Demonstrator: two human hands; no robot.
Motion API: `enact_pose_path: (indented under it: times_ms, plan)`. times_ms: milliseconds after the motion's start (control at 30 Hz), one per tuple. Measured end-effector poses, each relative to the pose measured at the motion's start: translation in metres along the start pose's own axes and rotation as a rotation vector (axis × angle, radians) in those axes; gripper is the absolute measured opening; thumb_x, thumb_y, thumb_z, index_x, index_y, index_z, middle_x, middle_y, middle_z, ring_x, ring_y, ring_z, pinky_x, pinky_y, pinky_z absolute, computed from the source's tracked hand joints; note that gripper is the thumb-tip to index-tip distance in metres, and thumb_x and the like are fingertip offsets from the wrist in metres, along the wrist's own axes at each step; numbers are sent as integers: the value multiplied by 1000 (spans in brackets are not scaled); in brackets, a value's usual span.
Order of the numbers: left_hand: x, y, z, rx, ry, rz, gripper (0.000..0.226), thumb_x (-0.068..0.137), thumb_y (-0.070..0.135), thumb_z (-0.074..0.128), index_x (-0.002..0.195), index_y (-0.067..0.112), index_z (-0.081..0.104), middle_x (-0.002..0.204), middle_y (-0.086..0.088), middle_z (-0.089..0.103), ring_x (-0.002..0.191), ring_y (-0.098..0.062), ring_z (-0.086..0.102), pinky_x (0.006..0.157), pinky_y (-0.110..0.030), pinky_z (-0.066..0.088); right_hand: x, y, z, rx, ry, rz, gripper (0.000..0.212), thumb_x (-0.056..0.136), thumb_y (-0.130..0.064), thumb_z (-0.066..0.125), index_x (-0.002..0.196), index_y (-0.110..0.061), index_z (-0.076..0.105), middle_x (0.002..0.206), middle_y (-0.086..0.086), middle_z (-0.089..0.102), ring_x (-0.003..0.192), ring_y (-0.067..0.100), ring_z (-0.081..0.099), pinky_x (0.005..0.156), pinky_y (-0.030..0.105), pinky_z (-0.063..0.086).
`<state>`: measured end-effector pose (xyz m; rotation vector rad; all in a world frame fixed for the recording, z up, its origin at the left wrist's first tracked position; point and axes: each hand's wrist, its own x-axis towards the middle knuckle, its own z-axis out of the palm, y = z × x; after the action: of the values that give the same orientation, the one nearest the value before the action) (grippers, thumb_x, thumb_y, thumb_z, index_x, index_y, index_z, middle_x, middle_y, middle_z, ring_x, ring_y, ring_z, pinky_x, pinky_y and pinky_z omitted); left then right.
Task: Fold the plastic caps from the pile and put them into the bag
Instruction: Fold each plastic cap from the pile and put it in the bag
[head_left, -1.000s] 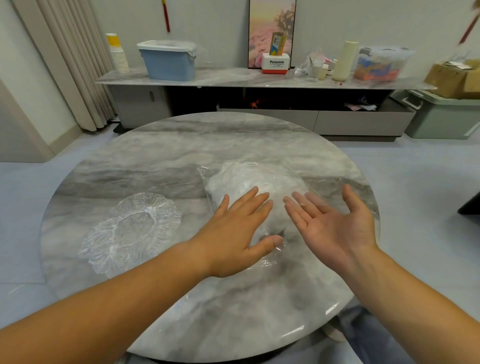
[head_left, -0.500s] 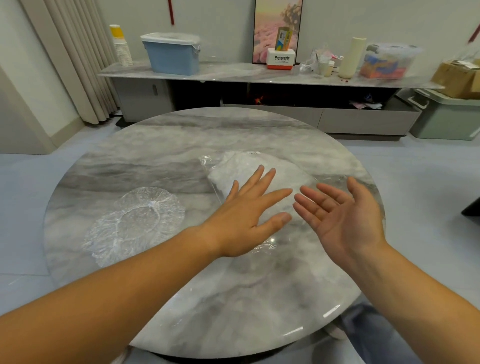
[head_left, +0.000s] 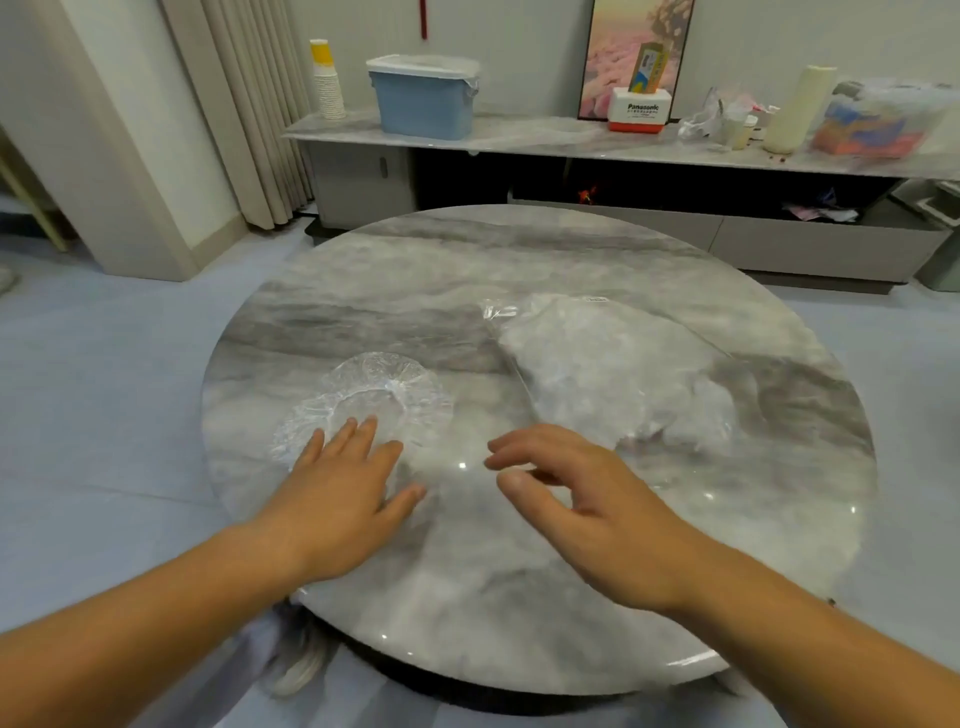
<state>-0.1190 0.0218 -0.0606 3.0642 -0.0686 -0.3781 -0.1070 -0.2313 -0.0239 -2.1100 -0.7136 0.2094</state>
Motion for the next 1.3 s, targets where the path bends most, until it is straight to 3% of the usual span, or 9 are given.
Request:
enact_pose_path:
  times_ms: [100, 167, 333, 500, 700, 800, 967, 1100, 1300]
  plan:
    - [-10, -10, 10, -18, -36, 52, 81, 88, 73, 10, 158, 32, 20, 169, -6, 2, 156, -21, -4, 125, -38, -4, 7, 10, 27, -253, -181, 7, 46, 100, -58, 42, 132, -32, 61, 152, -18, 42, 141, -9, 27, 108, 5, 24]
    - [-15, -13, 17, -61, -74, 136, 76, 92, 72, 15, 159, 35, 15, 169, -2, -4, 155, -17, -9, 123, -31, -7, 10, 20, 38, -354, -254, 1, 50, 101, -60, 38, 135, -31, 59, 160, -14, 33, 148, -3, 16, 118, 15, 20]
    - [-23, -13, 27, -101, -62, 339, 65, 100, 65, 26, 159, 40, 12, 167, 6, -13, 151, -7, -19, 116, -21, -16, 7, 33, 41, -453, -384, -85, 68, 96, -73, 17, 133, -35, 60, 165, -15, 22, 152, -2, -1, 125, 32, 14]
    - [-24, -21, 28, -197, -26, 370, 56, 103, 56, 34, 156, 41, 25, 168, 11, -2, 150, 0, -11, 110, -10, -14, 14, 29, 52, -492, -431, -77, 80, 91, -76, 0, 144, -40, 49, 169, -16, 6, 153, 2, -12, 126, 38, 10]
    - [-26, -32, 27, -341, -9, 399, 59, 93, 65, 32, 150, 50, 30, 164, 20, 14, 148, 10, 2, 117, -11, 2, 27, 27, 62, -600, -423, -101, 83, 91, -71, -3, 153, -33, 37, 167, -10, 15, 152, 9, 1, 122, 33, 8]
    - [-26, -31, 23, -425, 30, 387, 51, 100, 51, 47, 148, 52, 28, 158, 29, 23, 142, 19, 10, 120, -14, 13, 28, 29, 62, -621, -401, -132, 78, 97, -67, 4, 151, -25, 41, 161, -12, 27, 147, 5, 13, 118, 28, 14]
    - [-24, -33, 25, -416, 145, 347, 85, 90, 64, 56, 156, 47, 6, 155, 31, 31, 141, 11, 25, 114, -11, 20, 20, 31, 44, -467, -311, -167, 78, 98, -69, 11, 145, -21, 52, 149, -13, 44, 139, 1, 31, 116, 23, 26]
    - [-22, -31, 28, -352, 185, 344, 87, 76, 79, 58, 150, 43, 32, 145, 28, 41, 134, 8, 36, 109, -10, 24, 2, 35, 31, -214, -252, -81, 65, 98, -63, 29, 141, -24, 59, 136, -29, 48, 133, -13, 36, 108, 4, 22]
    - [-20, -25, 31, -528, 210, 311, 56, 74, 75, 65, 115, 38, 67, 111, 24, 64, 108, 4, 57, 93, -22, 49, -6, 44, 31, -46, -217, 21, 53, 97, -58, 35, 130, -30, 66, 125, -25, 63, 123, -5, 54, 101, 9, 36]
